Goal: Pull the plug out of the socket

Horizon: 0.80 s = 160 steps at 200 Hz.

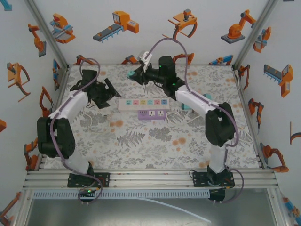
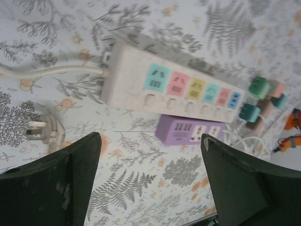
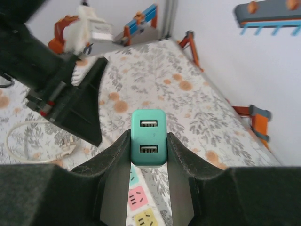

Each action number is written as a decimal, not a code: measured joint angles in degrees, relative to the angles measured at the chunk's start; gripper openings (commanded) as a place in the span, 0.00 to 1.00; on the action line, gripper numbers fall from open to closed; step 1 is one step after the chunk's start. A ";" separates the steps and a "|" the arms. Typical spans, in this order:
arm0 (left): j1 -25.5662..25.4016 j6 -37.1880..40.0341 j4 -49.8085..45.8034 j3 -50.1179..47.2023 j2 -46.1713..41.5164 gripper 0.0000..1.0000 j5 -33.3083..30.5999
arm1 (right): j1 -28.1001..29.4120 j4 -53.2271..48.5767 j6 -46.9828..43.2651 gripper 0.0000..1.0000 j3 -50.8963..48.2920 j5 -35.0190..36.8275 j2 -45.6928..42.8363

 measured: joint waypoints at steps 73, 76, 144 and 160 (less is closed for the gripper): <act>-2.49 7.15 10.78 -2.43 -14.69 0.97 19.39 | -7.72 5.88 20.17 0.00 -19.12 12.96 -16.57; -2.69 7.52 11.13 -2.43 -15.06 0.97 20.33 | -8.20 6.01 21.03 0.00 -19.82 13.25 -17.16; -7.56 14.88 13.44 -3.10 -21.77 0.97 34.91 | -18.95 8.70 40.26 0.00 -39.82 19.23 -32.68; -8.66 16.59 13.40 -4.42 -24.09 0.97 36.04 | -20.65 8.83 44.30 0.00 -44.41 20.68 -36.06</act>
